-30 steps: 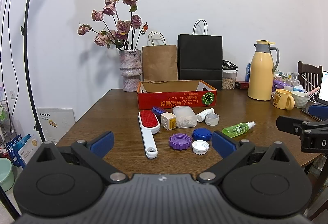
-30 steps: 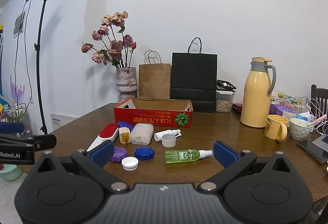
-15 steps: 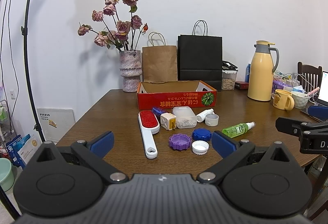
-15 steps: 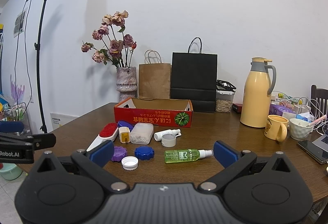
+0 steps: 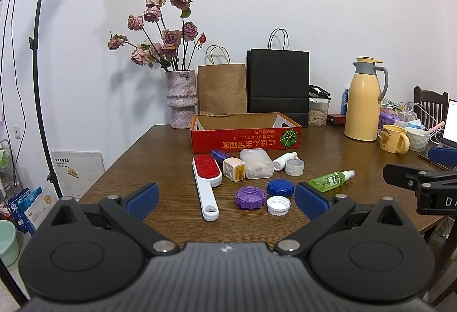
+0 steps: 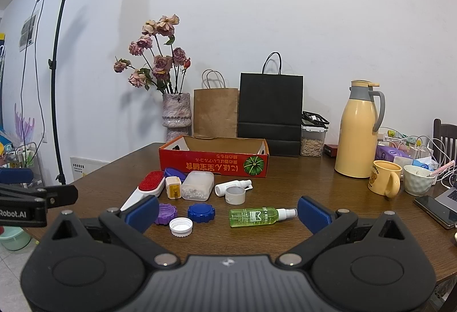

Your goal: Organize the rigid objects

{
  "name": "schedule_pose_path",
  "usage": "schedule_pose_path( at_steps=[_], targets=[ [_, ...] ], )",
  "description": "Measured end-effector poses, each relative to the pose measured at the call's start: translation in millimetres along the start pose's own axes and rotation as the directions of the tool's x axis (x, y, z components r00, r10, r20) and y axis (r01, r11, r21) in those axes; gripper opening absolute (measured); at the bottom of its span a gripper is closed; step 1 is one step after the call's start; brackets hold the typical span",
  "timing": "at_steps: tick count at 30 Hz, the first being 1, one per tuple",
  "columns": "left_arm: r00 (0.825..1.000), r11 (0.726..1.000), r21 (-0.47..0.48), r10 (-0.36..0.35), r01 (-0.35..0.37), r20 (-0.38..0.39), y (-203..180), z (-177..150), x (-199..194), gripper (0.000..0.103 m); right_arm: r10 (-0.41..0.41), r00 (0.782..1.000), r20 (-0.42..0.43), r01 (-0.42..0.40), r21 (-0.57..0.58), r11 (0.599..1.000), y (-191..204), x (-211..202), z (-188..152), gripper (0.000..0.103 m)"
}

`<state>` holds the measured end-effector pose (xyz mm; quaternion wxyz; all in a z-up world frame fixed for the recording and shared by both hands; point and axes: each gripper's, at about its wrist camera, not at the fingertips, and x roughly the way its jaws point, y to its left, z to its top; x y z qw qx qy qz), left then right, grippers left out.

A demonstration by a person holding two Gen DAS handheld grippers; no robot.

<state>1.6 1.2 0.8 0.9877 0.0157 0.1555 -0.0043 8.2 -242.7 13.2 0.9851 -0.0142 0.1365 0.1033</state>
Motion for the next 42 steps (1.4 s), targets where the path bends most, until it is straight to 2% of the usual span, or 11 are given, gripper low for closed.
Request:
schedule_pose_path(
  at_steps=[28,42],
  targets=[
    [1.0,1.0,-0.003,-0.005,0.005,0.0,-5.4,7.5,-3.7,0.103,-0.002,1.0,-0.005,0.002,-0.003,1.0,-0.8,3.9,-1.1,0.103],
    [0.999,1.0,-0.018,-0.017,0.016,-0.038,-1.5,4.3,24.8,0.103,-0.013,0.999,-0.046,0.013,-0.014,1.0,-7.0,33.2,-3.9,0.103]
  ],
)
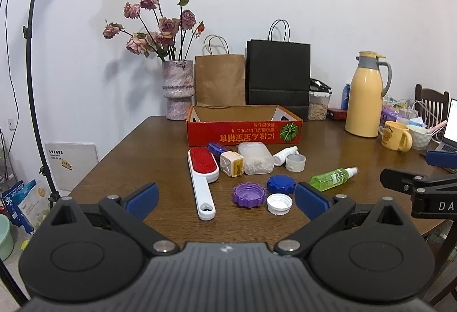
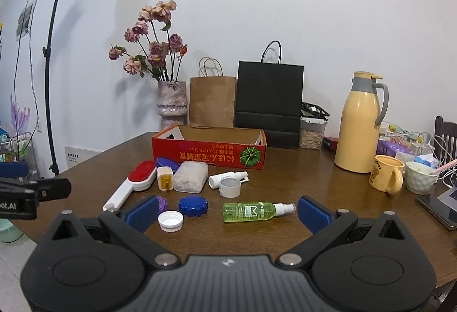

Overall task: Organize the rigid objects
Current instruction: 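Reach the right tool to the green spray bottle while the left tool approaches the lint brush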

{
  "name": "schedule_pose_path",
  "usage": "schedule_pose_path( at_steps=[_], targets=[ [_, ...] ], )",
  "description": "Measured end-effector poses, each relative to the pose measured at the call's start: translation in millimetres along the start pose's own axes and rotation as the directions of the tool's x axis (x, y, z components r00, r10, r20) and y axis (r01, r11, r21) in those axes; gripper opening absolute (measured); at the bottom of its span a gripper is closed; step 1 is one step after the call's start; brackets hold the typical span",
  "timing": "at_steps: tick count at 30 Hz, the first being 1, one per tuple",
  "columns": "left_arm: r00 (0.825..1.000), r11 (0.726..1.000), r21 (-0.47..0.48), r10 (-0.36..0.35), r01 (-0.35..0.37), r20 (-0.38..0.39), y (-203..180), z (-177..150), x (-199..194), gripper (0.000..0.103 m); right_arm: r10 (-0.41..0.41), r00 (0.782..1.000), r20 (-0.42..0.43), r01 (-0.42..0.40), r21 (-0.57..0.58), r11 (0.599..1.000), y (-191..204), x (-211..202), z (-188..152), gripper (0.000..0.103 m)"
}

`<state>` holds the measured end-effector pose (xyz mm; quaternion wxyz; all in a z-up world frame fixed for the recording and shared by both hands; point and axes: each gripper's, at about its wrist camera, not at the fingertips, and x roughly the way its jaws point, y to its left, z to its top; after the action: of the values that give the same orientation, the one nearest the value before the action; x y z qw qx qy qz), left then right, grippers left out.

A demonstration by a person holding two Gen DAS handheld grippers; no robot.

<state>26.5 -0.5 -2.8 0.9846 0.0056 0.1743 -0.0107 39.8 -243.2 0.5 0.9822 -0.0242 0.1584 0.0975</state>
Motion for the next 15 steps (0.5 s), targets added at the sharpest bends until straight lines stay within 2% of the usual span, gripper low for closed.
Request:
schedule_pose_path(
  at_steps=[15],
  targets=[
    [0.998,1.0,-0.005,0.013,-0.013,-0.062,5.2,4.1,47.6,0.103,-0.01,0.998,-0.065,0.011,0.009,1.0,-9.7,48.1,2.3,0.103]
  ],
)
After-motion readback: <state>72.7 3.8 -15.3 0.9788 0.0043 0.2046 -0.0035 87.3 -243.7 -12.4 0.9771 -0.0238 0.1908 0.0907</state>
